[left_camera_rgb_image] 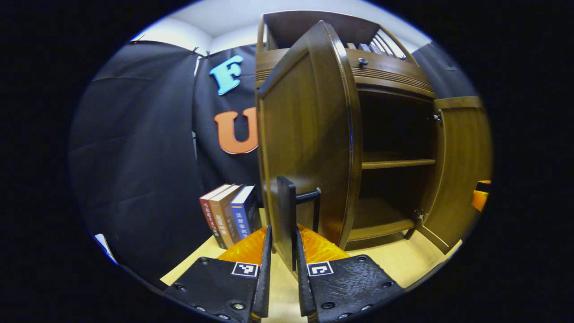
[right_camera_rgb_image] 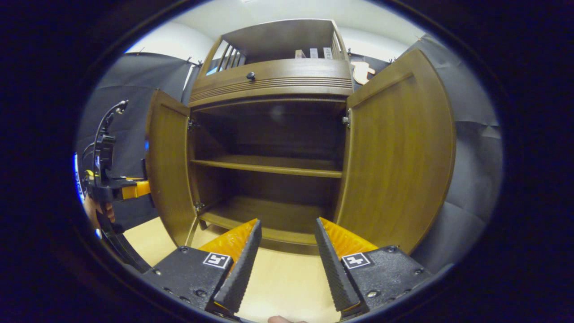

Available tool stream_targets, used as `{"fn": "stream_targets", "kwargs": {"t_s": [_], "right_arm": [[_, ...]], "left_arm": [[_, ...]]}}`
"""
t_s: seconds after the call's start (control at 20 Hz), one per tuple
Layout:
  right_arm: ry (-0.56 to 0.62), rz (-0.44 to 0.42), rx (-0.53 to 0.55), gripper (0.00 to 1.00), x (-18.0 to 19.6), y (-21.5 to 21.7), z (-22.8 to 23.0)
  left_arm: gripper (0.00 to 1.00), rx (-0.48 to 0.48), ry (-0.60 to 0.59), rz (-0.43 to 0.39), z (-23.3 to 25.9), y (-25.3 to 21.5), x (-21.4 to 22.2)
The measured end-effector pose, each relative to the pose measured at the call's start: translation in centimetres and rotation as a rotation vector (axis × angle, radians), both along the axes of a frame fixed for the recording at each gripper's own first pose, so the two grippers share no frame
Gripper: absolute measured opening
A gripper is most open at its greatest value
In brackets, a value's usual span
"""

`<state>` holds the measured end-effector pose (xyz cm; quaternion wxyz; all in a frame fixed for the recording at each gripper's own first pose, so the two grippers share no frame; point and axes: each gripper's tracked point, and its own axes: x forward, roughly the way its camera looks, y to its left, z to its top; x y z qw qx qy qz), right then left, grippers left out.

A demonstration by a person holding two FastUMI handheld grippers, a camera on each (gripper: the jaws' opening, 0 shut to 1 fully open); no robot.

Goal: Open the right door of the double-door shoe cabinet with the right hand, and open the left door with the left hand.

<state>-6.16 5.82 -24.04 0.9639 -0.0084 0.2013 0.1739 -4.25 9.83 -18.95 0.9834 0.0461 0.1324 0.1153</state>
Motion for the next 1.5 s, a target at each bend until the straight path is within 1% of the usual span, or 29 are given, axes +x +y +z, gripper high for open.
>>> {"fn": "stream_targets", "kwargs": {"t_s": [0.05,0.15,0.2,0.25,0.35,0.4,0.45,0.5,0.6,0.65,0.7,0.75,0.8,0.85,0.9,1.0,1.05,1.1,1.15,1.2,1.25,1.3,1.4,1.5], "right_arm": [[-0.003,0.000,0.003,0.79,0.2,0.3,0.1],[-0.006,0.009,0.005,0.77,0.3,1.1,0.3],[-0.007,0.012,0.004,0.79,0.4,1.5,0.3],[-0.007,0.014,0.004,0.79,0.5,1.8,0.3],[-0.003,0.019,0.003,0.80,0.7,2.3,0.2],[-0.001,0.020,0.002,0.77,0.7,2.6,0.2],[0.000,0.020,0.003,0.77,0.8,2.8,0.2],[0.001,0.021,0.001,0.77,0.8,3.1,0.2],[0.001,0.025,-0.002,0.77,0.9,3.6,0.2],[0.003,0.027,-0.002,0.77,1.1,3.8,0.2],[0.005,0.030,-0.002,0.77,1.1,4.0,0.1],[0.007,0.032,-0.002,0.77,1.2,4.2,0.1],[0.008,0.035,0.001,0.80,1.2,4.4,0.1],[0.009,0.037,0.002,0.80,1.3,4.6,0.1],[0.015,0.044,0.006,0.77,1.3,4.9,0.1],[0.024,0.060,0.010,0.77,1.1,5.4,0.2],[0.018,0.063,0.013,0.80,1.1,5.5,0.6],[0.012,0.064,0.015,0.80,1.1,5.5,0.9],[0.007,0.066,0.020,0.77,1.2,5.5,1.2],[0.004,0.064,0.024,0.77,1.2,5.4,1.5],[0.001,0.061,0.028,0.80,1.3,5.3,2.0],[-0.006,0.052,0.033,0.80,1.4,5.2,2.5],[-0.026,0.032,0.054,0.79,1.6,4.6,4.1],[-0.056,0.022,0.080,0.84,2.0,4.1,5.9]], "left_arm": [[0.25,-0.007,-0.003,0.023,0.1,0.9,-0.4],[0.25,-0.022,0.003,0.038,-0.1,2.2,-0.6],[0.34,-0.039,0.018,0.054,-0.5,2.7,-1.2],[0.05,-0.055,0.019,0.061,-0.6,3.3,-1.4],[0.30,-0.067,0.016,0.068,-0.7,4.0,-1.4],[0.18,-0.072,0.019,0.067,-0.7,4.1,-1.5],[0.32,-0.076,0.021,0.064,-0.7,4.3,-1.7],[0.22,-0.076,0.025,0.062,-0.7,4.5,-1.9],[0.26,-0.094,0.040,0.051,-1.0,4.8,-2.6],[0.25,-0.093,0.046,0.058,-1.1,5.3,-3.1],[0.33,-0.089,0.047,0.071,-1.1,5.9,-3.7],[0.33,-0.092,0.048,0.085,-1.3,6.5,-4.2],[0.22,-0.087,0.047,0.113,-1.2,7.5,-4.6],[0.19,-0.092,0.049,0.129,-1.4,8.1,-5.3],[0.19,-0.102,0.059,0.145,-1.7,8.8,-5.8],[0.20,-0.114,0.059,0.186,-1.5,9.9,-6.9],[0.20,-0.113,0.059,0.203,-1.5,10.4,-7.4],[0.20,-0.119,0.057,0.211,-1.3,10.5,-7.9],[0.20,-0.117,0.051,0.217,-1.2,10.5,-8.2],[0.20,-0.121,0.051,0.215,-1.1,10.0,-8.3],[0.20,-0.121,0.041,0.214,-0.9,9.3,-8.3],[0.20,-0.121,0.035,0.198,-0.7,8.2,-8.0],[0.20,-0.080,0.015,0.159,0.3,5.6,-7.0],[0.20,-0.001,-0.020,0.105,2.0,2.7,-5.7]]}}
